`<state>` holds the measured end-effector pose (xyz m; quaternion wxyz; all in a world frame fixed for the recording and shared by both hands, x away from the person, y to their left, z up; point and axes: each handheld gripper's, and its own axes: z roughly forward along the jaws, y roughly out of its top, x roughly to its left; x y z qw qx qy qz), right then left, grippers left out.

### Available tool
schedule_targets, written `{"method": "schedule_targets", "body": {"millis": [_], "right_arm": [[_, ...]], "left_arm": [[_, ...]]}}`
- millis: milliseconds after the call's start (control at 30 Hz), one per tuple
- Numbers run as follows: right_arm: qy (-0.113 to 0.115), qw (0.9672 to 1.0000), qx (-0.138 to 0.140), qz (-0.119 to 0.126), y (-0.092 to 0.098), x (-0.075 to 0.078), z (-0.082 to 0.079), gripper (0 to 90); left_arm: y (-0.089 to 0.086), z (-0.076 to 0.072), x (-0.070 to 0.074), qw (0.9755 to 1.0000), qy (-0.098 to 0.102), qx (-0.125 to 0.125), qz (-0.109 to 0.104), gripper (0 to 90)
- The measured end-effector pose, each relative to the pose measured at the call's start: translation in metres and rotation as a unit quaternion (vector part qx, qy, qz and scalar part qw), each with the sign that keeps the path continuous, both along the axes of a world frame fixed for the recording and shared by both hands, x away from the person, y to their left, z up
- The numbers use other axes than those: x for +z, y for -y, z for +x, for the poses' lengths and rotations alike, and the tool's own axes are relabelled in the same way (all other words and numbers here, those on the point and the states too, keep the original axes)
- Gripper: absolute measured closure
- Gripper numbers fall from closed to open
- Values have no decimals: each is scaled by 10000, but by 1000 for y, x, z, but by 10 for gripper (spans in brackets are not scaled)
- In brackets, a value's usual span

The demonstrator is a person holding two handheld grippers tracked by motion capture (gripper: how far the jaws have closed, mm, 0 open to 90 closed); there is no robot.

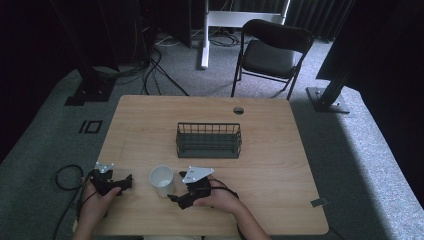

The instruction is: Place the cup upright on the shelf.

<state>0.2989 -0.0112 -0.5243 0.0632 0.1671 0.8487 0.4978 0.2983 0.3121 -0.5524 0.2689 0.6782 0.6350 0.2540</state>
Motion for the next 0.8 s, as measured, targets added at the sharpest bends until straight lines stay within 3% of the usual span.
{"method": "schedule_targets", "body": {"millis": [800], "right_arm": [[81,9998,75,155,-28,4,5,126]], "left_arm": [[0,0,0,10000,0,1,-3,1]]}}
